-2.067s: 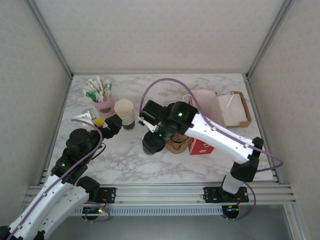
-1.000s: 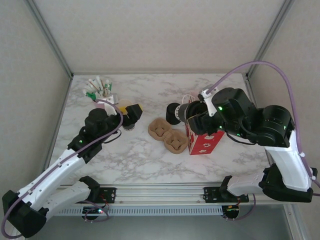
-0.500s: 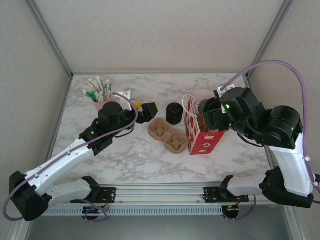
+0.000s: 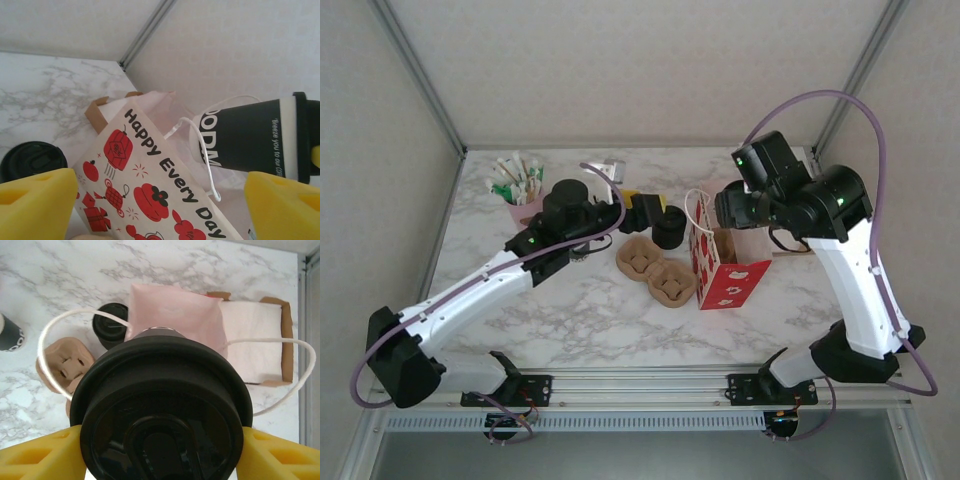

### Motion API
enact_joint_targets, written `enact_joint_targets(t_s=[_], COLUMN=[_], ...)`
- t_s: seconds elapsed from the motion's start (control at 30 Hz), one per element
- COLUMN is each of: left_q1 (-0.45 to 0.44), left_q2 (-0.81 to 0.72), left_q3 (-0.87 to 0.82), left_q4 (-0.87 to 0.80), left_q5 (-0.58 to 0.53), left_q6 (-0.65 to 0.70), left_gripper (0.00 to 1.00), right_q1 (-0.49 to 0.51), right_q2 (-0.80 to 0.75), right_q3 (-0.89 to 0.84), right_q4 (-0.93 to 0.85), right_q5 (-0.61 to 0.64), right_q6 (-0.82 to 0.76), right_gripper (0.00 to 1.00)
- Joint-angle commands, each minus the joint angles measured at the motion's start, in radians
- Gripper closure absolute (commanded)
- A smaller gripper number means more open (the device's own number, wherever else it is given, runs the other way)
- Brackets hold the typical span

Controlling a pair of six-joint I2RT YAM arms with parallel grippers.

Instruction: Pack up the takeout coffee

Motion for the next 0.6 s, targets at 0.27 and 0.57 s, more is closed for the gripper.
enact_joint_targets(t_s=[0.27,0.57], left_q1=[-0.034,-0.046], left_q2=[0.09,0.133], left_q3=[0.104,0.126], left_q4=[0.016,0.024], left_q5=[0.097,0.125], left_q6=[0.056,0.066], left_gripper=[0.31,0.41], right_q1=[-0.12,-0.172], right_q2=[0.004,0.005], right_q3=[-0.119,-0.219], right_q4=[-0.193,-0.193], right_q5=[-0.142,-0.203], right_q6=[0.004,-0.001], right_gripper=[0.3,0.3])
